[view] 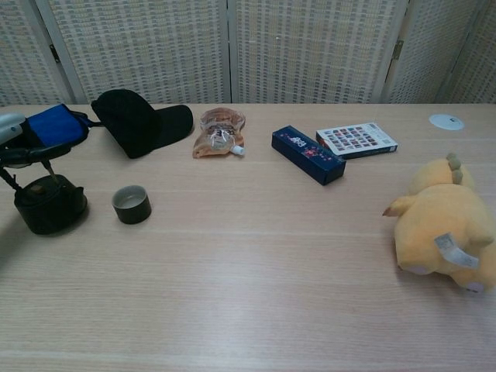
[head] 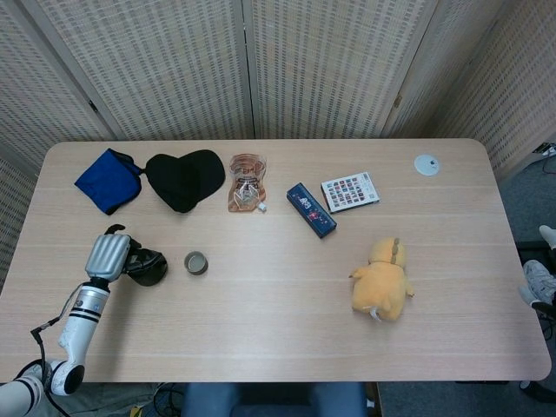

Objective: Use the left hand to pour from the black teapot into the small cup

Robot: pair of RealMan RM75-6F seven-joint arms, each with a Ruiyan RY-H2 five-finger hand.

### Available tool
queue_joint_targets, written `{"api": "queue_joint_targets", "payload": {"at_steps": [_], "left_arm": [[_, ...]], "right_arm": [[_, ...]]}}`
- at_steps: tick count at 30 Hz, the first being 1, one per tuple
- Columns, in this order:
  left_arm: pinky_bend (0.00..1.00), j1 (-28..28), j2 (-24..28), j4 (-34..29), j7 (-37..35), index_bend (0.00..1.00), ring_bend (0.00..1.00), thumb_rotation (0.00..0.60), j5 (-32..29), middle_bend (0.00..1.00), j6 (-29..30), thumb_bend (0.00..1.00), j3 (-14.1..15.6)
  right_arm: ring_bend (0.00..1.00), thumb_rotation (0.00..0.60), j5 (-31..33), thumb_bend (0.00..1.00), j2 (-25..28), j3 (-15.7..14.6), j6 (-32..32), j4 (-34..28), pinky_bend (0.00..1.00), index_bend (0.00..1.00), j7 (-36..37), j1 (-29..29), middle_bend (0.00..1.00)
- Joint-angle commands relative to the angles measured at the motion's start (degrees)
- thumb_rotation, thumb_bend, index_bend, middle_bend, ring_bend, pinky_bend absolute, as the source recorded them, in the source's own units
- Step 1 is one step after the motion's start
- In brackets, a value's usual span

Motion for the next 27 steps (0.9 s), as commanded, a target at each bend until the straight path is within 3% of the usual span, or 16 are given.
{"api": "queue_joint_targets", "payload": {"at_steps": [1, 9, 21, 27], "left_arm": [[0.18, 0.04, 0.09, -0.08, 0.36, 0.97, 0.85, 0.078, -0.18, 1.00, -0.33, 0.15, 0.07], [0.17, 0.12, 0.39, -0.71, 1.09, 0.91, 0.80, 0.077, -0.67, 0.94, -1.18, 0.15, 0.11], [0.15, 0.18, 0.87, -1.90, 2.24, 0.78, 0.63, 0.070, -1.17, 0.79, -1.93, 0.14, 0.13], [0.15, 0.46, 1.13, -2.38, 1.75, 0.71, 0.53, 0.061, -0.64, 0.67, -0.70, 0.14, -0.12]], "right_arm": [[0.12, 0.600, -0.03, 0.03, 0.00, 0.01, -0.03, -0.05, 0.14, 0.16, -0.06, 0.04, 0.18], [0.12, 0.600, -0.08, 0.03, -0.01, 0.01, -0.14, -0.24, 0.14, 0.16, -0.25, 0.18, 0.18], [0.12, 0.600, -0.33, 0.03, 0.05, -0.16, 0.34, -0.38, 0.14, 0.16, -0.16, -0.13, 0.19], [0.12, 0.600, -0.51, 0.03, 0.17, -0.20, 0.63, -0.60, 0.14, 0.16, -0.14, -0.28, 0.18]]}}
